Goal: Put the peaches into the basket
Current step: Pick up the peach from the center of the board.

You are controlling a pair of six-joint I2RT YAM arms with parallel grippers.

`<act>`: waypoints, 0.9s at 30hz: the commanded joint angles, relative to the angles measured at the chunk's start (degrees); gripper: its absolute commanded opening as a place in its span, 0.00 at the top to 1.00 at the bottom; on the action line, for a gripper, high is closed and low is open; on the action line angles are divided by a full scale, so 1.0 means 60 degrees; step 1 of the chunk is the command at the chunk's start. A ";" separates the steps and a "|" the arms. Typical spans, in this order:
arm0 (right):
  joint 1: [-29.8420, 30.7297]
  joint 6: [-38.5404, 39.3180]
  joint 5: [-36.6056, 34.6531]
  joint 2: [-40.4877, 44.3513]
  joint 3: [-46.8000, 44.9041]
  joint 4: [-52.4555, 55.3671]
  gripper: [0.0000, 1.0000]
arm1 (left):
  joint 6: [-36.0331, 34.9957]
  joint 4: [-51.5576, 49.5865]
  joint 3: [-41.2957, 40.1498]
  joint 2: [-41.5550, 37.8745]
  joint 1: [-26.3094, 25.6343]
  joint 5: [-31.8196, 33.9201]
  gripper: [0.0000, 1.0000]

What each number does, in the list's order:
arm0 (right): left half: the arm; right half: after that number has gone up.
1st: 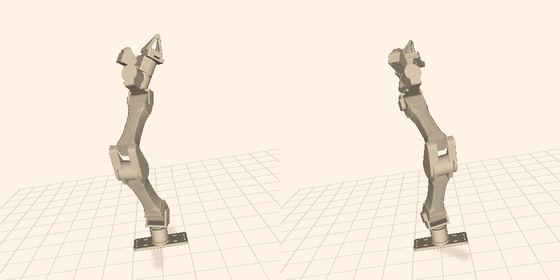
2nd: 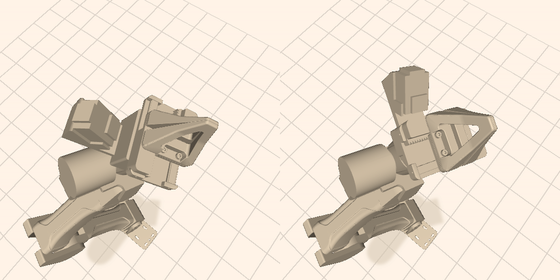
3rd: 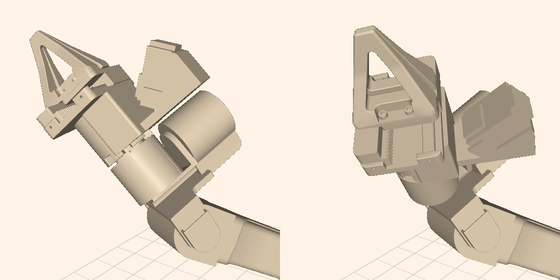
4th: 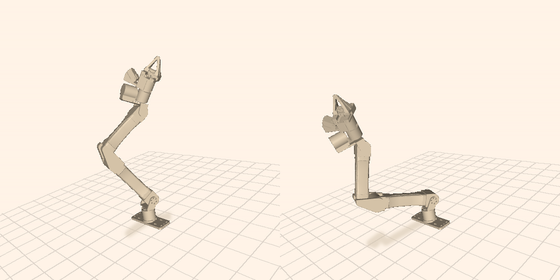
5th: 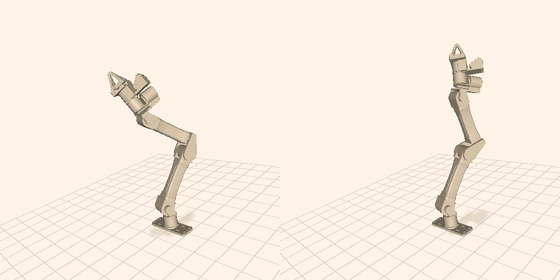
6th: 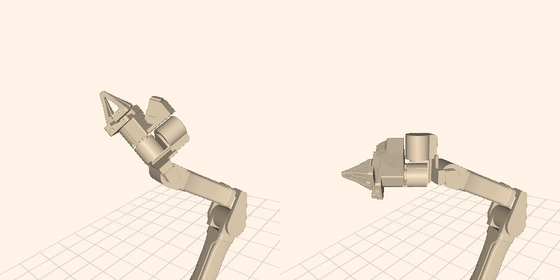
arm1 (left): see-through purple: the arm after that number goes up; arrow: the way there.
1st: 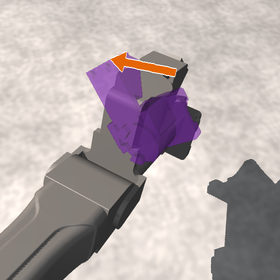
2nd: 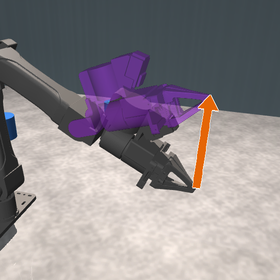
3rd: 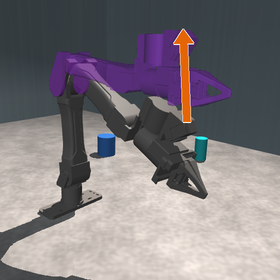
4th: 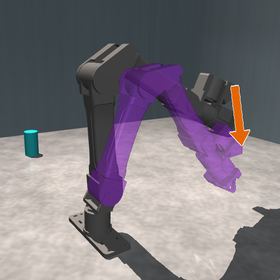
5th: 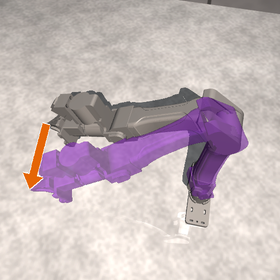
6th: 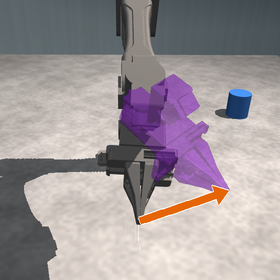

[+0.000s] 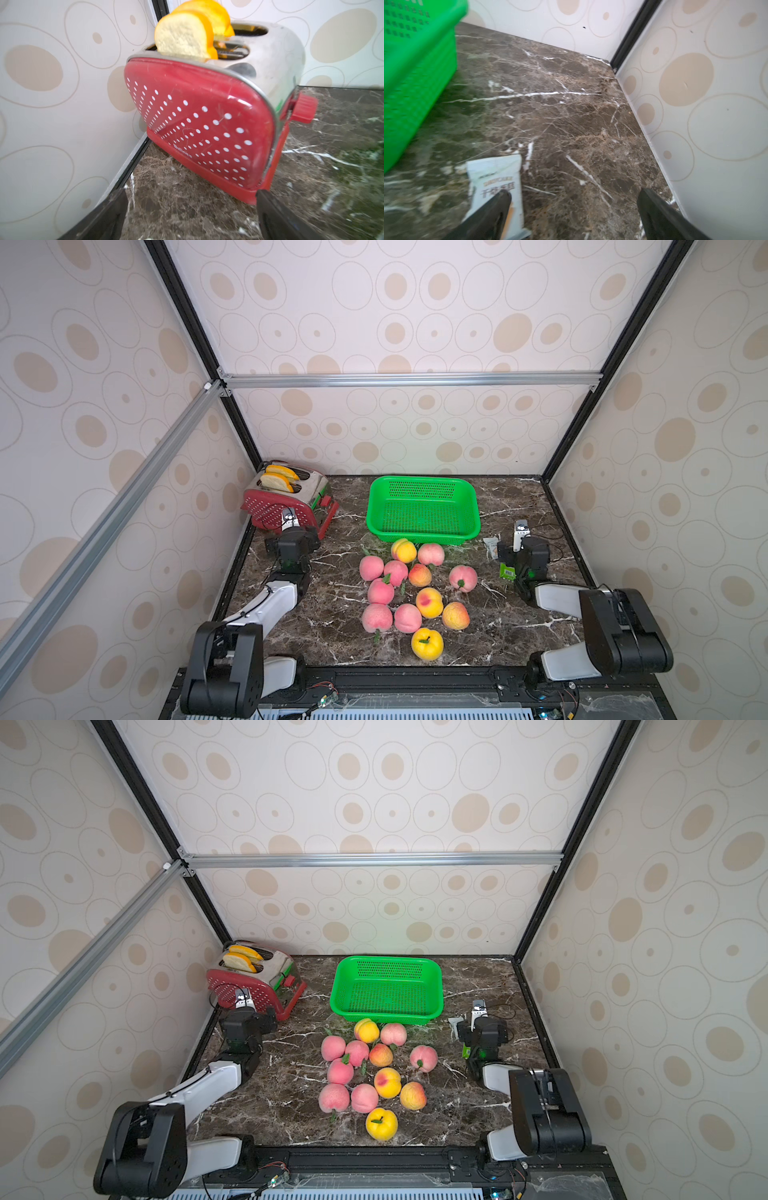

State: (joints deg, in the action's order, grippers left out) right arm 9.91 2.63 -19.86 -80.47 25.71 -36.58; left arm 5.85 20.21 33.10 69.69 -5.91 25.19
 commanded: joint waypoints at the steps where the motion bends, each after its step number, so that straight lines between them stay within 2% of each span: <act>1: 0.0385 -0.0053 -0.0618 0.1168 0.0682 0.2268 0.00 | 0.1464 -0.4024 0.1629 -0.0891 -0.0390 0.0958 0.01; 4: 0.0474 -0.1063 -0.0596 0.2374 0.1660 0.5142 0.00 | 0.2455 -0.6352 0.2685 -0.1734 -0.0411 -0.0086 0.01; 7: 0.0725 -0.1704 0.0179 0.3482 0.2711 0.7793 0.00 | 0.3122 -0.8039 0.3365 -0.2371 -0.0492 -0.1485 0.01; 9: 0.1497 -0.1696 0.0214 0.4188 0.3094 0.8909 0.00 | 0.3553 -0.8982 0.3919 -0.2263 -0.0541 -0.3027 0.01; 11: 0.2128 -0.1706 0.0235 0.4599 0.3426 0.9843 0.00 | 0.3692 -0.9962 0.4412 -0.1849 -0.0981 -0.3878 0.01; 15: 0.3290 -0.1978 0.0677 0.4816 0.3845 1.1579 0.00 | 0.3899 -1.0764 0.4567 -0.1437 -0.2914 -0.3351 0.01; 19: 0.3717 -0.3112 0.1943 0.4899 0.3747 1.2669 0.00 | 0.4293 -1.0802 0.4173 -0.1098 -0.4159 -0.3008 0.01; 22: 0.3842 -0.4003 0.2153 0.5212 0.3363 1.3007 0.00 | 0.4386 -1.0589 0.3823 -0.0955 -0.4543 -0.2853 0.01; 27: 0.3852 -0.4226 0.1998 0.4882 0.3155 1.3459 0.00 | 0.4249 -1.0239 0.3558 -0.0959 -0.4936 -0.3241 0.01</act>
State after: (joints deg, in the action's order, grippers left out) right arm 32.73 -19.42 -8.78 -50.11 45.30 39.90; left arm 30.68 -41.19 54.26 64.27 -33.93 6.52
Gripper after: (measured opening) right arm 0.999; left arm 0.992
